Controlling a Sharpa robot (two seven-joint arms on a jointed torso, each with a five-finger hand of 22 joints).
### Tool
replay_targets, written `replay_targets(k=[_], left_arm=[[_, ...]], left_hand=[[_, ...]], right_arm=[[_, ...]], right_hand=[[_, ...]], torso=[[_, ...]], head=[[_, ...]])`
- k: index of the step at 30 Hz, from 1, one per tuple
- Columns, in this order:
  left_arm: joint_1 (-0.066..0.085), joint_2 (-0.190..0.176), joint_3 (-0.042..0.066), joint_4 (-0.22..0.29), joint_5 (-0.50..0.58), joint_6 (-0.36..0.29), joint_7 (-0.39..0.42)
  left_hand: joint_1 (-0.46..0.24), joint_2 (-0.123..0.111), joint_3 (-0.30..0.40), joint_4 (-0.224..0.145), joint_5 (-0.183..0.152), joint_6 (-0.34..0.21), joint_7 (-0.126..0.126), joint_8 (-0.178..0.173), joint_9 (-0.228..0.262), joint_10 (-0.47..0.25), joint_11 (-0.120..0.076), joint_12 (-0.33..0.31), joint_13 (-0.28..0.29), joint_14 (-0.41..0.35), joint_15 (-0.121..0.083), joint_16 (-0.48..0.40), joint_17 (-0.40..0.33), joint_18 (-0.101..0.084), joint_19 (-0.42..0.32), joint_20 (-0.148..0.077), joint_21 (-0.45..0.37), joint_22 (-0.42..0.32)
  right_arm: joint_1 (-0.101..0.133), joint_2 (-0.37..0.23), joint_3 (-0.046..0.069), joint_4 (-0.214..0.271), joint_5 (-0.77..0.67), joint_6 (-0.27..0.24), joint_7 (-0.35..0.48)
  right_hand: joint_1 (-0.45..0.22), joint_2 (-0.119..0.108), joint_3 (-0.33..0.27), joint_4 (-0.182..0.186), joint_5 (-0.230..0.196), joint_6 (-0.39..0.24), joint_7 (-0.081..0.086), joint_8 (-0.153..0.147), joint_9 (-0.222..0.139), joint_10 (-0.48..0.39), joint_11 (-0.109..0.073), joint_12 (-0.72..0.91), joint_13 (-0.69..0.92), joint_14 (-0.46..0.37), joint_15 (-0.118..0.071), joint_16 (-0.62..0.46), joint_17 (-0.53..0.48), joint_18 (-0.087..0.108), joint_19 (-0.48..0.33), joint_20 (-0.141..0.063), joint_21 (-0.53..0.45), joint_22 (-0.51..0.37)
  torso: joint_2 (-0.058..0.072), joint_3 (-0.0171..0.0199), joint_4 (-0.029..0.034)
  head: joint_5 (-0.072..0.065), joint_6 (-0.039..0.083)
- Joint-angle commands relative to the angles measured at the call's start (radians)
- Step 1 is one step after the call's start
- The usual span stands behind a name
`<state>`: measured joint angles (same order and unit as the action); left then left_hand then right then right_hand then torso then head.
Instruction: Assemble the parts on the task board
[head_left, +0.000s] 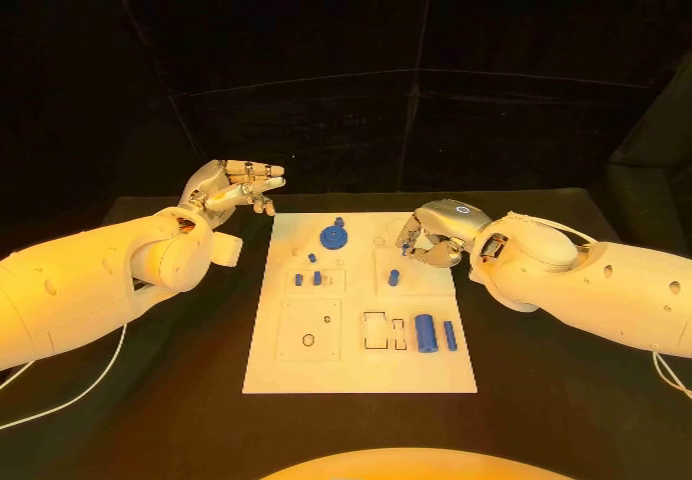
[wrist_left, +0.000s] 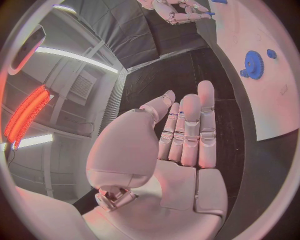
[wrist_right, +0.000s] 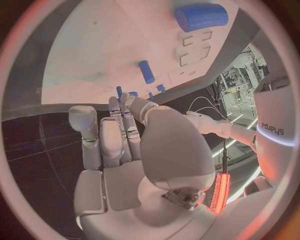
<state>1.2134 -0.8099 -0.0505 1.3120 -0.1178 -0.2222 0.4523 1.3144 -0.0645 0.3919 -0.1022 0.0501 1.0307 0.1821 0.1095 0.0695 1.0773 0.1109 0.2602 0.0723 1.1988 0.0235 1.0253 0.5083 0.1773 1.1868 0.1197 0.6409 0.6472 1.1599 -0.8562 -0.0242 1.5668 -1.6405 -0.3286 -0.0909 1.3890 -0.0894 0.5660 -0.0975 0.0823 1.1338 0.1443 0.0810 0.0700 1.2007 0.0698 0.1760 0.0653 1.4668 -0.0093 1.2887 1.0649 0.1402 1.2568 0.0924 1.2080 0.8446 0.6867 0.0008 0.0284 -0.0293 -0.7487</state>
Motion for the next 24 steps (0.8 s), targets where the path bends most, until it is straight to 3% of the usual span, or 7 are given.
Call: replay_targets(k=[1, 4, 12, 17, 19, 24], left_arm=[[0.001, 0.003, 0.001, -0.002, 0.005, 0.01, 0.001], [0.001, 0.005, 0.001, -0.006, 0.005, 0.01, 0.0], [0.001, 0.017, 0.001, -0.009, 0.005, 0.008, 0.0], [0.002, 0.021, 0.001, -0.004, 0.005, 0.007, 0.0], [0.002, 0.023, 0.001, -0.002, 0.005, 0.006, 0.0], [0.002, 0.026, 0.001, 0.002, 0.005, 0.005, 0.0]], left_hand=[[-0.009, -0.006, -0.005, 0.0, 0.0, -0.004, 0.003, 0.006, -0.001, -0.008, 0.0, 0.005, -0.002, -0.005, 0.0, -0.005, -0.002, 0.004, -0.002, 0.0, -0.005, -0.001], [-0.009, -0.006, -0.005, 0.0, 0.0, -0.004, 0.003, 0.006, -0.001, -0.008, 0.0, 0.005, -0.002, -0.005, 0.0, -0.005, -0.002, 0.004, -0.002, 0.0, -0.005, -0.001], [-0.009, -0.006, -0.005, 0.0, 0.0, -0.005, 0.003, 0.006, -0.001, -0.009, 0.0, 0.005, -0.002, -0.005, 0.0, -0.005, -0.002, 0.004, -0.002, 0.0, -0.005, -0.002], [-0.009, -0.006, -0.005, 0.0, 0.0, -0.005, 0.003, 0.006, -0.001, -0.009, 0.0, 0.005, -0.002, -0.005, 0.0, -0.005, -0.002, 0.004, -0.002, 0.0, -0.005, -0.002], [-0.009, -0.006, -0.005, 0.0, 0.0, -0.005, 0.003, 0.006, -0.001, -0.009, 0.0, 0.005, -0.002, -0.005, 0.0, -0.005, -0.002, 0.004, -0.002, 0.0, -0.005, -0.002], [-0.009, -0.006, -0.005, 0.0, 0.0, -0.005, 0.003, 0.006, -0.001, -0.009, 0.0, 0.005, -0.002, -0.005, 0.0, -0.005, -0.002, 0.004, -0.002, 0.0, -0.005, -0.002]], right_arm=[[0.002, 0.0, 0.001, 0.043, 0.03, -0.069, 0.038], [0.002, 0.006, 0.001, 0.068, 0.041, -0.075, 0.047], [-0.003, 0.071, 0.0, 0.107, 0.041, -0.074, 0.073], [-0.032, 0.114, -0.001, 0.11, 0.015, -0.056, 0.081], [-0.048, 0.134, -0.001, 0.102, 0.009, -0.045, 0.084], [-0.083, 0.176, -0.003, 0.07, -0.005, -0.024, 0.087]], right_hand=[[-0.006, -0.004, 0.009, -0.001, 0.006, 0.007, 0.003, -0.006, -0.001, 0.006, 0.003, -0.007, 0.001, 0.023, -0.004, 0.005, 0.003, -0.008, 0.007, -0.001, 0.006, 0.006], [-0.005, -0.006, 0.013, -0.005, 0.01, 0.007, 0.003, -0.008, -0.001, 0.007, 0.003, -0.009, 0.001, 0.023, -0.004, 0.006, 0.003, -0.008, 0.008, -0.001, 0.009, 0.009], [-0.003, -0.009, 0.021, -0.013, 0.017, 0.004, 0.005, -0.01, -0.002, 0.005, 0.005, -0.012, 0.0, 0.023, -0.003, 0.007, 0.002, -0.009, 0.009, -0.001, 0.013, 0.013], [-0.004, -0.011, 0.023, -0.014, 0.019, 0.004, 0.006, -0.011, -0.002, 0.005, 0.006, -0.013, 0.0, 0.023, -0.003, 0.007, 0.001, -0.009, 0.008, -0.001, 0.013, 0.013], [-0.005, -0.011, 0.022, -0.014, 0.019, 0.004, 0.006, -0.011, -0.002, 0.005, 0.006, -0.013, 0.0, 0.023, -0.002, 0.007, 0.001, -0.009, 0.008, -0.001, 0.013, 0.013], [-0.007, -0.012, 0.022, -0.014, 0.019, 0.003, 0.007, -0.011, -0.002, 0.005, 0.007, -0.014, 0.0, 0.023, -0.002, 0.007, 0.001, -0.008, 0.007, 0.0, 0.013, 0.012]], torso=[[0.002, 0.0002, 0.001], [0.002, 0.0009, 0.0011], [0.003, -0.002, 0.0025], [0.002, -0.0026, -0.0013], [0.003, -0.0009, -0.0018], [0.003, -0.002, -0.0013]], head=[[0.008, 0.002], [0.008, 0.002], [0.033, -0.009], [0.053, -0.015], [0.057, -0.017], [0.06, -0.02]])
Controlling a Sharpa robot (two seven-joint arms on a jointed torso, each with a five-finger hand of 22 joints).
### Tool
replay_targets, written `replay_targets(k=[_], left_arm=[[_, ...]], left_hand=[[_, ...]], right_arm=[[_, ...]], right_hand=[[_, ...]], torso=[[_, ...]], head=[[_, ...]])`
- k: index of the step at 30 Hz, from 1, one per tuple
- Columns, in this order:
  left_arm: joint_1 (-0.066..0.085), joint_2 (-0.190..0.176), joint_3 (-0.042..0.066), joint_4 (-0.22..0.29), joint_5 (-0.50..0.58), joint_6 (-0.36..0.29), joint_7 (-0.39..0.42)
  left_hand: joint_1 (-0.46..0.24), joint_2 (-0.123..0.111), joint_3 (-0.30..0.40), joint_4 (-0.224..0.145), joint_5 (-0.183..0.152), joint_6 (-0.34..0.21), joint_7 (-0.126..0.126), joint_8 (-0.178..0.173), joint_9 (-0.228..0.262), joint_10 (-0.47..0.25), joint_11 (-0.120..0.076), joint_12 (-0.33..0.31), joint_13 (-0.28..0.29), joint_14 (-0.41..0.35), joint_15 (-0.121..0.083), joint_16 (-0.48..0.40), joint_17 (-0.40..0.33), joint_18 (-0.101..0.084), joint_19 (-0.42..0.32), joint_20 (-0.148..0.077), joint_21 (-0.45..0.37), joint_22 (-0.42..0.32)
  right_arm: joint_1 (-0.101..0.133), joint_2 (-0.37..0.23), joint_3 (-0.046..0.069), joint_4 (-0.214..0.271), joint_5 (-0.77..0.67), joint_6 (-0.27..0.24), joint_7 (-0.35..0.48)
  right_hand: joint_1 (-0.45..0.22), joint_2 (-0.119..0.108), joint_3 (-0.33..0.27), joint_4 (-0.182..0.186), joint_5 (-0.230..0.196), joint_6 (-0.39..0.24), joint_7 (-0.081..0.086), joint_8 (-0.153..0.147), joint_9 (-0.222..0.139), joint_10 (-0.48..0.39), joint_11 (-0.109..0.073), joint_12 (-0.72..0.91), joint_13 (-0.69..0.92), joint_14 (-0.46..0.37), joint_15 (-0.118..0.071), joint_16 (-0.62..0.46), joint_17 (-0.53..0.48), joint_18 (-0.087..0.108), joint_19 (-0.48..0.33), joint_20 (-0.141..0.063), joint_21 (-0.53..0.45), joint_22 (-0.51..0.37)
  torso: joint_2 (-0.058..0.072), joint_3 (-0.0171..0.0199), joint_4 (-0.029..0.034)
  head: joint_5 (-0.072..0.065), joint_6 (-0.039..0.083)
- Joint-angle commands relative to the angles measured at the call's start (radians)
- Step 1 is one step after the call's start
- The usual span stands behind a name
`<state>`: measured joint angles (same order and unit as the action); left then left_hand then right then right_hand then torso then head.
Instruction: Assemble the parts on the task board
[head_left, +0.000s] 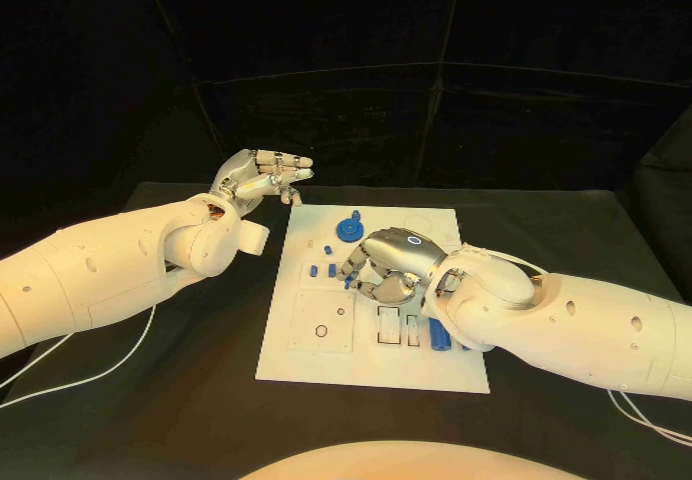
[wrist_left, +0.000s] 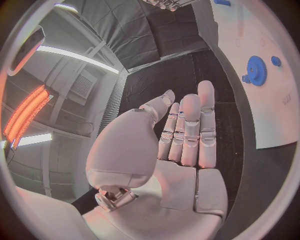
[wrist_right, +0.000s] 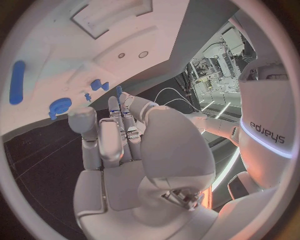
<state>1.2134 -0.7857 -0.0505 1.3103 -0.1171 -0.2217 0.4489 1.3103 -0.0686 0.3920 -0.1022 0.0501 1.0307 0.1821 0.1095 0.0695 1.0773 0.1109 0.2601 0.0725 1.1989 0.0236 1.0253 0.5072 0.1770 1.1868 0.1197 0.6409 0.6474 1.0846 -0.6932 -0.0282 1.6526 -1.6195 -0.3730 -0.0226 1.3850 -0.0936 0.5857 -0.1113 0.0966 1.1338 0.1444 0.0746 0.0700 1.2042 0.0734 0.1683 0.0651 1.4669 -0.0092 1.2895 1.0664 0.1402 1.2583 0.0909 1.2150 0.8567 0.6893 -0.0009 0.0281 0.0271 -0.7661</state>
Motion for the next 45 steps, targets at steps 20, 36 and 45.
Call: replay_targets(k=[20, 36, 45], left_arm=[[0.002, 0.012, 0.001, 0.002, 0.005, 0.009, 0.001], [0.002, 0.017, 0.001, 0.0, 0.005, 0.012, 0.0], [0.002, 0.017, 0.001, 0.0, 0.005, 0.013, -0.001]], left_hand=[[-0.009, -0.003, -0.009, 0.002, 0.0, -0.007, 0.004, 0.007, -0.001, -0.012, 0.001, 0.007, -0.002, -0.006, 0.0, -0.004, -0.003, 0.005, -0.002, 0.001, -0.008, -0.004], [-0.011, -0.004, -0.011, 0.004, 0.0, -0.008, 0.004, 0.008, -0.001, -0.013, 0.001, 0.008, -0.002, -0.006, 0.001, -0.004, -0.004, 0.005, -0.002, 0.002, -0.009, -0.005], [-0.011, -0.004, -0.011, 0.004, 0.0, -0.008, 0.004, 0.008, -0.001, -0.013, 0.001, 0.008, -0.002, -0.006, 0.001, -0.004, -0.004, 0.005, -0.002, 0.002, -0.009, -0.005]], right_arm=[[-0.045, 0.077, -0.003, -0.074, -0.095, 0.076, -0.014], [-0.049, 0.084, -0.006, -0.081, -0.108, 0.111, -0.023], [-0.05, 0.089, -0.006, -0.094, -0.11, 0.12, -0.033]], right_hand=[[-0.01, -0.01, 0.001, 0.001, 0.005, 0.002, 0.008, -0.006, -0.002, 0.0, 0.004, -0.009, 0.001, 0.023, 0.0, 0.008, 0.0, -0.008, 0.005, 0.001, 0.007, 0.0], [-0.01, -0.009, 0.002, 0.0, 0.007, 0.002, 0.008, -0.006, -0.002, 0.0, 0.004, -0.009, 0.001, 0.023, 0.0, 0.008, 0.001, -0.008, 0.004, 0.001, 0.007, 0.001], [-0.01, -0.007, 0.003, 0.0, 0.009, 0.002, 0.008, -0.006, -0.002, 0.0, 0.004, -0.009, 0.001, 0.023, 0.0, 0.009, 0.0, -0.008, 0.004, 0.001, 0.007, 0.0]], torso=[[0.0, 0.0002, -0.0013], [0.0, 0.0005, -0.0016], [-0.001, 0.0002, -0.0023]], head=[[0.017, -0.02], [0.023, -0.025], [0.028, -0.03]])
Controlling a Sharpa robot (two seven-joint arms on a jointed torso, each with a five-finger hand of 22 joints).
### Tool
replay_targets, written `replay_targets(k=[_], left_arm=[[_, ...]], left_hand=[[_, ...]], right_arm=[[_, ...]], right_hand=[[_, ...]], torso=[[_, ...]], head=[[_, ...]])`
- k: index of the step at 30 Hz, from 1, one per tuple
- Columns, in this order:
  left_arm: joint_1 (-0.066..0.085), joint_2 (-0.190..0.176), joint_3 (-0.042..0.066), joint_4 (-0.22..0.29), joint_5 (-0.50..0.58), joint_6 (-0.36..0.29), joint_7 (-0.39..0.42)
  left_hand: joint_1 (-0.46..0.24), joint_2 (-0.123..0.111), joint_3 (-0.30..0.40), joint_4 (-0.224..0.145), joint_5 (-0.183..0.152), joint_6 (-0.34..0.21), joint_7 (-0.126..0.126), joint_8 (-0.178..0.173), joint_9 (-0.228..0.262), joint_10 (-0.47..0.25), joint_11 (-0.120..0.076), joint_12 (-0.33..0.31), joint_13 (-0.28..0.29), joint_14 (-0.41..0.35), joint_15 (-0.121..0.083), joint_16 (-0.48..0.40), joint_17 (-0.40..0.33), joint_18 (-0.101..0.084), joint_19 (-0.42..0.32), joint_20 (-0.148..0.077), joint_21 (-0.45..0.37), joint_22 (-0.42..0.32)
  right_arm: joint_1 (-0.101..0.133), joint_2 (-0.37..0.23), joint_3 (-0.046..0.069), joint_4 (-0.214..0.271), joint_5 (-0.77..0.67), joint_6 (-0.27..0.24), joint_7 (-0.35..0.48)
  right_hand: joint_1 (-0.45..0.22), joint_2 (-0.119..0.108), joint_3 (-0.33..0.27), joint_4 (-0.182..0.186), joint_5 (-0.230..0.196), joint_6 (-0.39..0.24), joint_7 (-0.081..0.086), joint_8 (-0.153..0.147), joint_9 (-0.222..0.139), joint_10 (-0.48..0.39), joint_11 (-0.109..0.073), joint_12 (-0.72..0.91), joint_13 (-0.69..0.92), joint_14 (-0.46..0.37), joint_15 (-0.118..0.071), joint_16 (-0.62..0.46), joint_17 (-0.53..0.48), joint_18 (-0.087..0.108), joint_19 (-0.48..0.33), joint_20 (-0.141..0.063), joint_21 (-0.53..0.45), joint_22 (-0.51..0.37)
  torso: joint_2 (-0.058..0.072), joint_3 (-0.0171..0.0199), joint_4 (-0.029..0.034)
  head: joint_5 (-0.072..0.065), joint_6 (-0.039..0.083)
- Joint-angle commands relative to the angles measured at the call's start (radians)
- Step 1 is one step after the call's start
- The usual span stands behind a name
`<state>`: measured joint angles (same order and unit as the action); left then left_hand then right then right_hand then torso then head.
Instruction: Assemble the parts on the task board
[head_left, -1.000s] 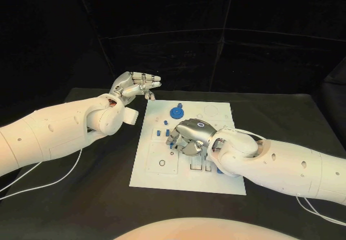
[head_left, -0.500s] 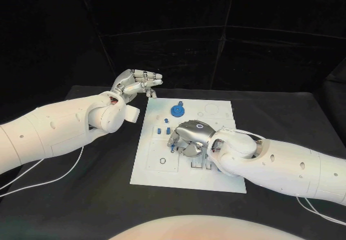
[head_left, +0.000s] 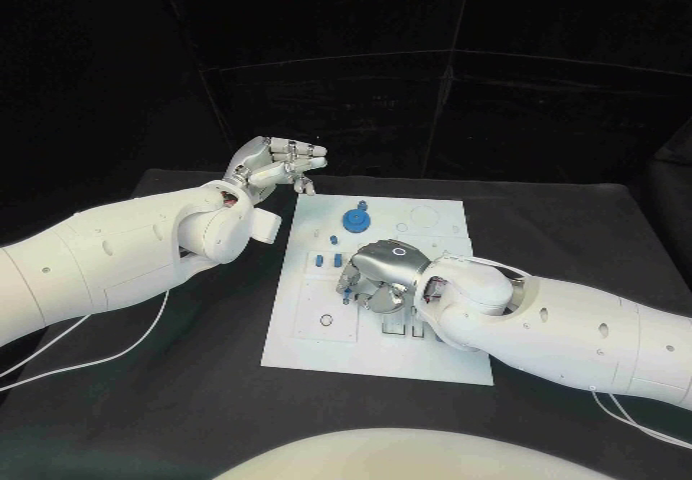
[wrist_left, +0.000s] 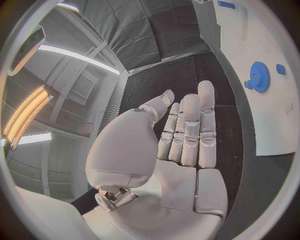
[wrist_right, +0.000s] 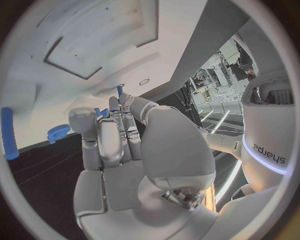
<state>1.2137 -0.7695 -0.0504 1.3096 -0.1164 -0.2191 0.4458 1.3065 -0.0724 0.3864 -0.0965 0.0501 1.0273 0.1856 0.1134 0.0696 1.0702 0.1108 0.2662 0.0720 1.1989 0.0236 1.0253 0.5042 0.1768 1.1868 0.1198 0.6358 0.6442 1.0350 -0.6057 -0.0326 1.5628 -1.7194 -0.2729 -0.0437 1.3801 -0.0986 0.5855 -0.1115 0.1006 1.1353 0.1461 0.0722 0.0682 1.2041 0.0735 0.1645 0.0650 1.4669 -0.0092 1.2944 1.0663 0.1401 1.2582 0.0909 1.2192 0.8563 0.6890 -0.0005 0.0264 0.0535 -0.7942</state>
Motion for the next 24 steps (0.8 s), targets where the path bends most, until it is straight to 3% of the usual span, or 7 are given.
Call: replay_targets(k=[1, 8, 15, 24], left_arm=[[0.002, 0.001, 0.001, 0.001, 0.004, 0.011, 0.002], [0.002, 0.0, 0.001, 0.002, 0.004, 0.011, 0.002], [0.002, 0.001, 0.001, 0.0, 0.004, 0.012, 0.0], [0.002, 0.001, 0.001, -0.001, 0.004, 0.012, -0.001]], left_hand=[[-0.007, 0.0, -0.005, -0.002, 0.0, -0.004, 0.0, 0.004, -0.001, -0.006, 0.001, 0.002, -0.001, -0.006, 0.001, -0.004, -0.001, 0.005, -0.002, 0.002, -0.004, -0.001], [-0.007, 0.0, -0.005, -0.002, 0.0, -0.004, 0.0, 0.004, -0.001, -0.006, 0.001, 0.002, -0.001, -0.006, 0.001, -0.004, -0.001, 0.005, -0.002, 0.002, -0.004, -0.001], [-0.007, 0.0, -0.005, -0.002, 0.0, -0.004, 0.0, 0.004, -0.001, -0.006, 0.001, 0.002, -0.001, -0.006, 0.001, -0.004, -0.001, 0.005, -0.002, 0.002, -0.004, -0.001], [-0.007, 0.0, -0.005, -0.002, 0.0, -0.004, 0.0, 0.004, -0.001, -0.006, 0.001, 0.002, -0.001, -0.006, 0.001, -0.004, -0.001, 0.005, -0.002, 0.002, -0.004, -0.001]], right_arm=[[0.0, 0.003, -0.002, -0.005, -0.01, 0.021, -0.013], [-0.003, 0.011, -0.002, -0.01, -0.011, 0.025, -0.019], [-0.007, 0.015, -0.004, -0.01, -0.011, 0.035, -0.018], [-0.01, 0.012, -0.004, -0.002, -0.013, 0.029, -0.015]], right_hand=[[-0.005, -0.002, 0.003, 0.0, 0.005, 0.001, 0.006, -0.003, 0.0, 0.001, 0.004, -0.005, 0.001, 0.023, 0.0, 0.004, 0.001, -0.008, 0.004, 0.001, 0.003, 0.0], [-0.006, -0.002, 0.003, 0.0, 0.005, 0.0, 0.006, -0.004, 0.0, 0.0, 0.004, -0.006, 0.001, 0.023, 0.0, 0.004, 0.002, -0.008, 0.004, 0.001, 0.003, 0.001], [-0.006, -0.002, 0.003, 0.0, 0.005, 0.0, 0.006, -0.004, 0.0, 0.0, 0.004, -0.006, 0.001, 0.023, 0.0, 0.004, 0.002, -0.008, 0.004, 0.001, 0.003, 0.001], [-0.007, -0.002, 0.003, 0.0, 0.005, 0.0, 0.006, -0.004, 0.0, 0.0, 0.004, -0.006, 0.001, 0.023, 0.0, 0.004, 0.001, -0.008, 0.003, 0.001, 0.003, -0.001]], torso=[[0.0, 0.0, -0.0008], [0.001, -0.0005, -0.0019], [0.0, -0.0009, 0.0016], [0.0, 0.0001, -0.0002]], head=[[0.003, -0.002], [0.002, -0.002], [0.002, -0.006], [0.007, -0.008]])
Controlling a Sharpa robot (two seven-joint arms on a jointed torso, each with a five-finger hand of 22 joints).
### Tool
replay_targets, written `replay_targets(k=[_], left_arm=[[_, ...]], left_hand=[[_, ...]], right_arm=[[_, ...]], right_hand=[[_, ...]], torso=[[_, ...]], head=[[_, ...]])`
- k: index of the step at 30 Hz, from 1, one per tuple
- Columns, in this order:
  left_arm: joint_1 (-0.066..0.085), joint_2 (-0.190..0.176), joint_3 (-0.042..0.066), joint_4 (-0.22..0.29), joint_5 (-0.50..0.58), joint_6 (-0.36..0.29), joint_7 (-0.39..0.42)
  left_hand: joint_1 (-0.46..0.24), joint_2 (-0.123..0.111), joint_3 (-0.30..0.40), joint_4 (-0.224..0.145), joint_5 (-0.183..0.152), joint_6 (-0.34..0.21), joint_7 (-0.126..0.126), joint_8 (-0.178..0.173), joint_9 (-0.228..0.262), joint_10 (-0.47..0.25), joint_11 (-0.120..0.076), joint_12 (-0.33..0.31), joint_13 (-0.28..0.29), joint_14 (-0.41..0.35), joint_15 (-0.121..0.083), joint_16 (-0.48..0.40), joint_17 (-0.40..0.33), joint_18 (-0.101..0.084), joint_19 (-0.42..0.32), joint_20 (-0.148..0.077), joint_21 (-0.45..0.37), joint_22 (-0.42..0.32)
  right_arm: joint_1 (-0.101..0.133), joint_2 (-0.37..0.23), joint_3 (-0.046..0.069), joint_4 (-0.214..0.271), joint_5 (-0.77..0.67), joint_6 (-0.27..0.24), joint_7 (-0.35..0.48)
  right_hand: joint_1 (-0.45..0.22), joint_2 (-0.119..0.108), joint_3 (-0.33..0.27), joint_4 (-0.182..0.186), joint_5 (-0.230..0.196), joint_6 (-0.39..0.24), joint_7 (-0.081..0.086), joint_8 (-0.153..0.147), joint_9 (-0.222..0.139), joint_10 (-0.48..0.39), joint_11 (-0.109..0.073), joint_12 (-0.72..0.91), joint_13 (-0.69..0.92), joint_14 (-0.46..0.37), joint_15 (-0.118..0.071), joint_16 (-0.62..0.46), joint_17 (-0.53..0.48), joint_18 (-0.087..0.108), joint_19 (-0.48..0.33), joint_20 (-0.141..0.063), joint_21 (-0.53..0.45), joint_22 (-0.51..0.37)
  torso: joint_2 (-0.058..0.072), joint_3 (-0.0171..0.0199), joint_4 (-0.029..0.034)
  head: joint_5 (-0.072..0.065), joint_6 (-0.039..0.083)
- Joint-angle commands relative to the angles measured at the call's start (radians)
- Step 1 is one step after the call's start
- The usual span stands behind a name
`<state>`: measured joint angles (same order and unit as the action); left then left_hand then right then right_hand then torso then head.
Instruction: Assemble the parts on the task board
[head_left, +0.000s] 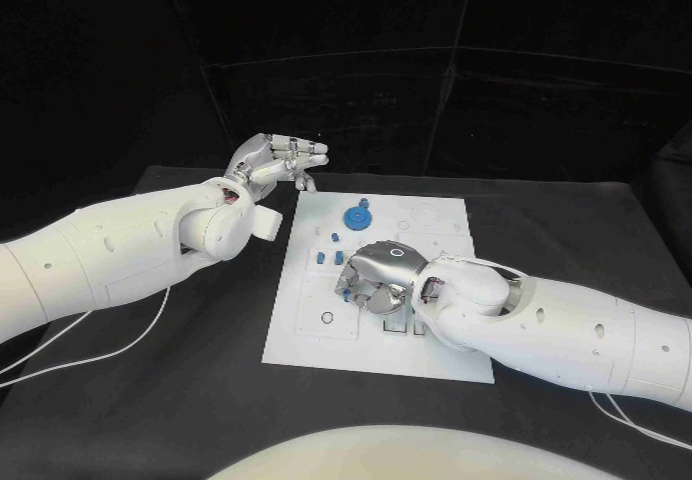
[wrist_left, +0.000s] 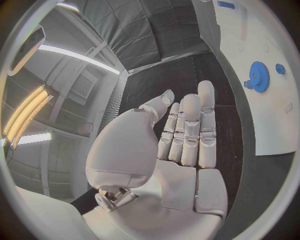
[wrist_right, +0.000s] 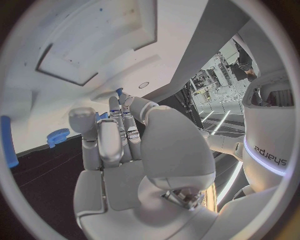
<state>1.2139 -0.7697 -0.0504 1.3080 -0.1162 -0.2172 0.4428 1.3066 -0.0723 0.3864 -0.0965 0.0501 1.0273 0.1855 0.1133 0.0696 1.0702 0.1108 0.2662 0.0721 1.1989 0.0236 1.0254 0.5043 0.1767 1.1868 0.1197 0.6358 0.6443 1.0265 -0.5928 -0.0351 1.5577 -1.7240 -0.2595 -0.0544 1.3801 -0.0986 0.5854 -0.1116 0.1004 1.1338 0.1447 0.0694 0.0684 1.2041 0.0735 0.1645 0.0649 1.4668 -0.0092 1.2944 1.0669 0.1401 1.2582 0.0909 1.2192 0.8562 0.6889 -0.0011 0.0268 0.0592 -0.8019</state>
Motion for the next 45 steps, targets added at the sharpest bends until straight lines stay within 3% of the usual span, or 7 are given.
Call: replay_targets(k=[1, 18, 22, 27, 35, 40, 45], left_arm=[[0.002, 0.001, 0.001, 0.0, 0.004, 0.011, 0.002], [0.002, 0.001, 0.001, -0.002, 0.004, 0.01, -0.004], [0.002, 0.0, 0.001, -0.003, 0.004, 0.012, -0.007], [0.002, 0.001, 0.001, -0.004, 0.004, 0.015, -0.009], [0.001, 0.0, 0.001, -0.007, 0.004, 0.021, -0.013], [0.001, -0.001, 0.001, -0.007, 0.004, 0.024, -0.014], [0.001, 0.001, 0.001, -0.008, 0.004, 0.026, -0.014]], left_hand=[[-0.007, 0.0, -0.005, -0.002, 0.0, -0.004, 0.0, 0.004, -0.001, -0.006, 0.001, 0.002, -0.001, -0.006, 0.001, -0.004, -0.001, 0.005, -0.002, 0.002, -0.004, -0.002], [-0.008, 0.001, -0.007, 0.0, 0.0, -0.005, 0.0, 0.005, -0.001, -0.007, 0.001, 0.004, -0.001, -0.006, 0.001, -0.004, -0.003, 0.005, -0.001, 0.002, -0.006, -0.003], [-0.008, 0.003, -0.007, 0.0, 0.0, -0.006, 0.0, 0.006, -0.001, -0.007, 0.001, 0.005, -0.001, -0.006, 0.001, -0.004, -0.003, 0.005, -0.001, 0.002, -0.006, -0.003], [-0.008, 0.003, -0.008, 0.001, 0.0, -0.006, 0.0, 0.006, -0.001, -0.008, 0.001, 0.005, -0.001, -0.007, 0.001, -0.004, -0.004, 0.005, -0.001, 0.002, -0.006, -0.004], [-0.009, 0.003, -0.008, 0.001, 0.0, -0.007, 0.0, 0.006, -0.001, -0.009, 0.001, 0.006, -0.001, -0.007, 0.001, -0.004, -0.004, 0.005, -0.001, 0.002, -0.007, -0.004], [-0.009, 0.003, -0.009, 0.001, 0.0, -0.008, 0.001, 0.006, -0.001, -0.01, 0.002, 0.006, -0.001, -0.007, 0.001, -0.004, -0.004, 0.005, -0.001, 0.003, -0.007, -0.005], [-0.009, 0.003, -0.009, 0.001, 0.0, -0.008, 0.001, 0.006, -0.001, -0.01, 0.002, 0.006, -0.001, -0.007, 0.001, -0.004, -0.005, 0.005, -0.001, 0.003, -0.008, -0.005]], right_arm=[[-0.002, -0.001, -0.002, 0.004, -0.009, 0.016, -0.005], [-0.002, -0.002, -0.002, 0.003, -0.01, 0.009, -0.018], [-0.002, -0.004, -0.002, 0.004, -0.01, -0.026, -0.022], [-0.002, -0.014, -0.002, 0.016, -0.001, -0.095, -0.005], [-0.002, -0.104, 0.0, 0.096, 0.068, -0.191, 0.046], [0.021, -0.183, 0.017, 0.126, 0.175, -0.123, -0.026], [0.053, -0.237, 0.023, 0.13, 0.176, -0.045, -0.092]], right_hand=[[-0.007, -0.002, 0.003, 0.001, 0.006, 0.002, 0.008, -0.001, 0.0, 0.0, 0.004, -0.006, 0.001, 0.023, 0.0, 0.004, 0.0, -0.008, 0.003, 0.001, 0.003, -0.001], [-0.07, -0.046, -0.046, 0.015, 0.054, -0.047, 0.025, -0.008, -0.003, -0.097, 0.03, -0.066, -0.004, 0.018, 0.021, 0.008, -0.006, -0.006, -0.011, 0.019, -0.005, -0.016], [-0.075, -0.059, -0.07, 0.013, 0.053, -0.093, 0.034, -0.009, -0.005, -0.165, 0.043, -0.086, -0.002, 0.007, 0.033, -0.011, -0.041, 0.001, -0.033, 0.03, -0.028, -0.055], [-0.073, -0.062, -0.102, 0.012, 0.056, -0.131, 0.032, -0.009, -0.004, -0.198, 0.046, -0.079, 0.001, 0.001, 0.035, -0.021, -0.059, 0.008, -0.05, 0.035, -0.049, -0.089], [-0.077, -0.061, -0.135, 0.017, 0.078, -0.154, 0.032, -0.007, -0.003, -0.193, 0.043, -0.047, 0.003, -0.001, 0.033, -0.027, -0.073, 0.007, -0.044, 0.034, -0.049, -0.087], [-0.086, -0.051, -0.15, 0.029, 0.079, -0.134, 0.038, 0.003, 0.002, -0.169, 0.042, -0.023, 0.005, 0.0, 0.031, -0.028, -0.077, 0.008, -0.044, 0.032, -0.053, -0.096], [-0.096, -0.06, -0.179, 0.036, 0.062, -0.129, 0.032, 0.001, 0.001, -0.163, 0.038, -0.01, 0.003, 0.006, 0.03, -0.017, -0.061, 0.005, -0.034, 0.031, -0.046, -0.082]], torso=[[0.0, 0.0006, -0.0008], [0.0, 0.0001, 0.0], [0.0, 0.0004, -0.0006], [0.0, 0.001, -0.0001], [-0.002, 0.0009, -0.0022], [-0.001, -0.0003, -0.003], [-0.001, 0.0005, -0.0027]], head=[[0.001, 0.0], [0.0, 0.0], [-0.001, 0.001], [-0.003, 0.003], [-0.007, 0.008], [-0.016, 0.014], [-0.024, 0.019]])
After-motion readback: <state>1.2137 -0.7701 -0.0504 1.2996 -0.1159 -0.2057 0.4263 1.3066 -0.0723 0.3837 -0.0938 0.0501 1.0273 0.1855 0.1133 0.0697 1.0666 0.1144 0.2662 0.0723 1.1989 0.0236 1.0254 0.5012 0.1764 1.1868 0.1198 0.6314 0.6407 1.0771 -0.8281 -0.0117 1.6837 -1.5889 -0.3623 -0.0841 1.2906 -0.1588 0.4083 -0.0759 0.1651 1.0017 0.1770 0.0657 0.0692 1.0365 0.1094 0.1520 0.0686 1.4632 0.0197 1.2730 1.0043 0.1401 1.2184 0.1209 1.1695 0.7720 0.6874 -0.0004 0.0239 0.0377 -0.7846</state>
